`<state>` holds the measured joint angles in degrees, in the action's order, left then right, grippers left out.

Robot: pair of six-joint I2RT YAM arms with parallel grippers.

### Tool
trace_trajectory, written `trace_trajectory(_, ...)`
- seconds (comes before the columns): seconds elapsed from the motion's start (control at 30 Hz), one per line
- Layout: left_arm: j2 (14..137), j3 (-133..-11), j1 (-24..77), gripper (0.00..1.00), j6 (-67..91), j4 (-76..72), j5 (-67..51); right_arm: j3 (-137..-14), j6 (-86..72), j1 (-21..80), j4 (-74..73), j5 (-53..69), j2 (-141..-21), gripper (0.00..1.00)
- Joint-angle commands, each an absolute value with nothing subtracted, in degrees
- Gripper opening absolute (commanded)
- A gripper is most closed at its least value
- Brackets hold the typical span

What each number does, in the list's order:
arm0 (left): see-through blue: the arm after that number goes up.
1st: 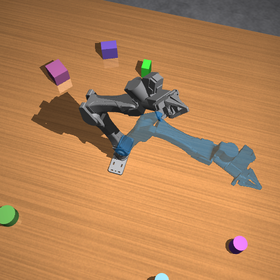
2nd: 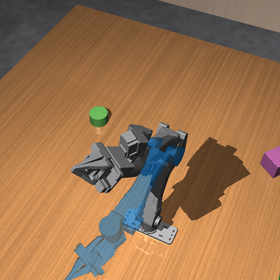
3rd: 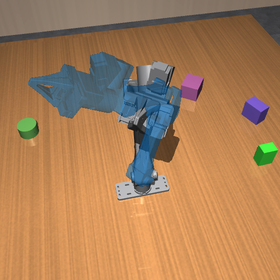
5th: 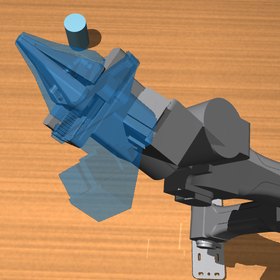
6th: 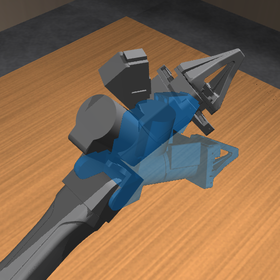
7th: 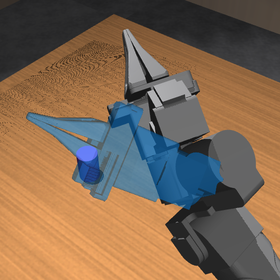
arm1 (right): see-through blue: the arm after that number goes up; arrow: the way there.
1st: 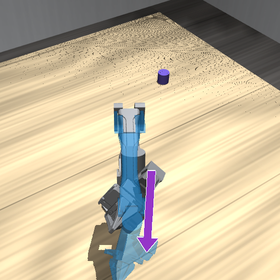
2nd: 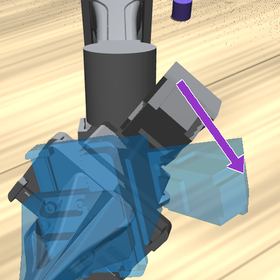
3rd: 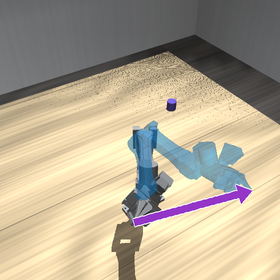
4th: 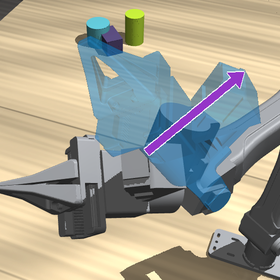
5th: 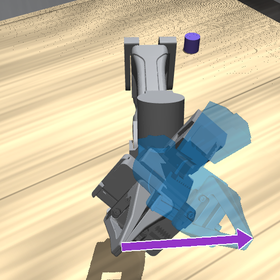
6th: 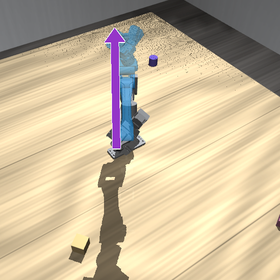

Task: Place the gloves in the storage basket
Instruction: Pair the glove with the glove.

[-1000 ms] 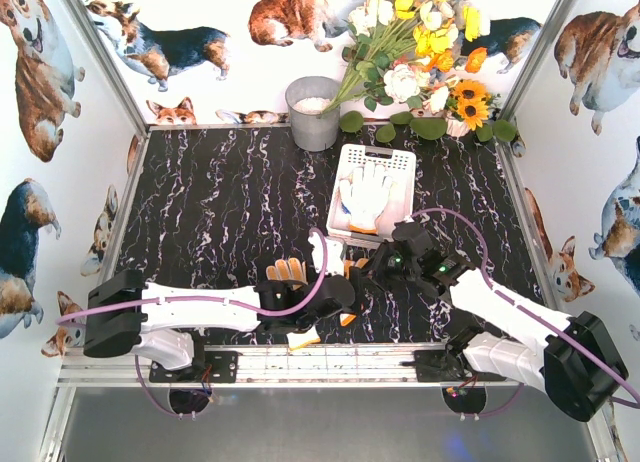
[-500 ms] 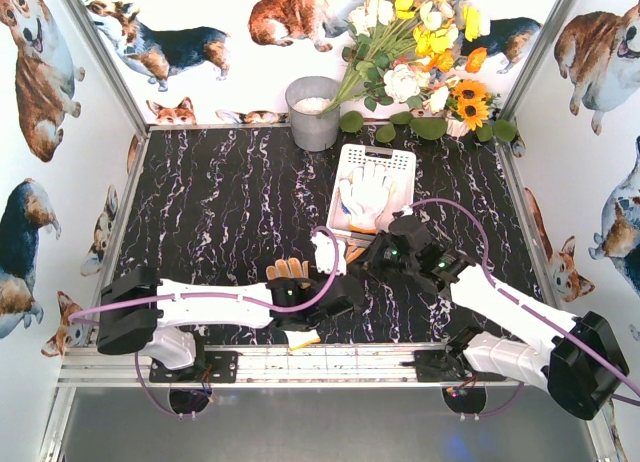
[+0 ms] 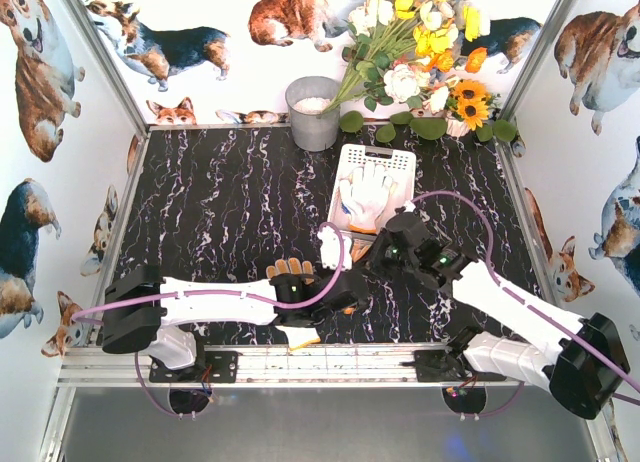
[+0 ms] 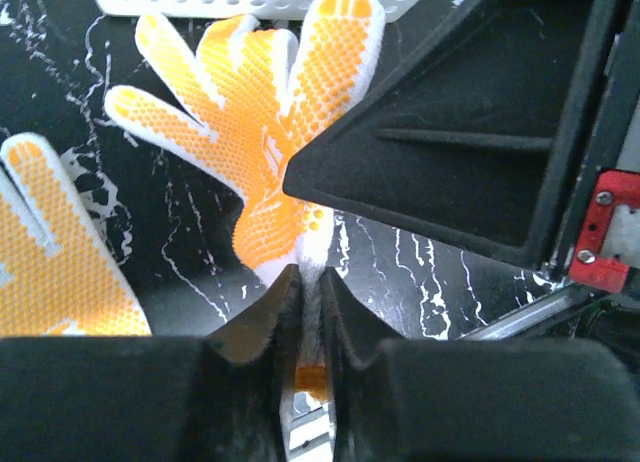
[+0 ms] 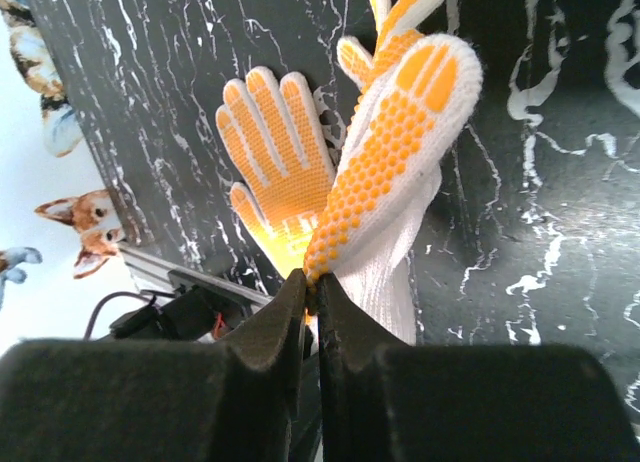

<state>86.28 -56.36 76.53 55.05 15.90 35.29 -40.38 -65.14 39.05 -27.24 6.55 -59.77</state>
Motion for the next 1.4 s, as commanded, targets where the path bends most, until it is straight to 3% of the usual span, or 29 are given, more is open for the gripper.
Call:
trace_trajectory(0.0, 87.23, -59.14, 76.28, 0.02, 50.29, 11.02, 31.10, -46.04, -60.44, 39.29, -34.50, -0.09, -56.73, 0.00)
trace_trajectory(0.23, 85.34, -55.46, 73.86, 0.00, 51.71, 3.33, 24.32, -50.88, -56.11, 41.80, -41.52, -5.56, -54.11, 0.00)
trace_trajectory(0.47, 78.30, -39.56, 68.21, 0.00, 61.20, -4.07, 15.44, -52.40, -54.48, 46.88, -28.84, 1.84, -69.45, 0.01)
trace_trajectory(0.73, 69.69, -26.65, 65.64, 0.03, 69.34, -5.65, 13.20, -61.70, -49.78, 50.45, -21.66, 8.75, -86.00, 0.28)
trace_trajectory(0.87, 66.38, -23.33, 63.78, 0.17, 70.44, -4.10, 13.68, -60.34, -49.51, 50.45, -20.71, 8.80, -83.87, 0.44)
trace_trajectory(1.03, 65.00, -20.09, 61.40, 0.29, 70.53, -7.74, 9.93, -54.37, -50.59, 50.29, -22.61, 4.99, -76.78, 0.52)
trace_trajectory(1.37, 67.53, -20.55, 59.92, 0.30, 69.59, -7.36, 7.56, -36.74, -56.86, 44.18, -19.00, 5.90, -66.26, 0.52)
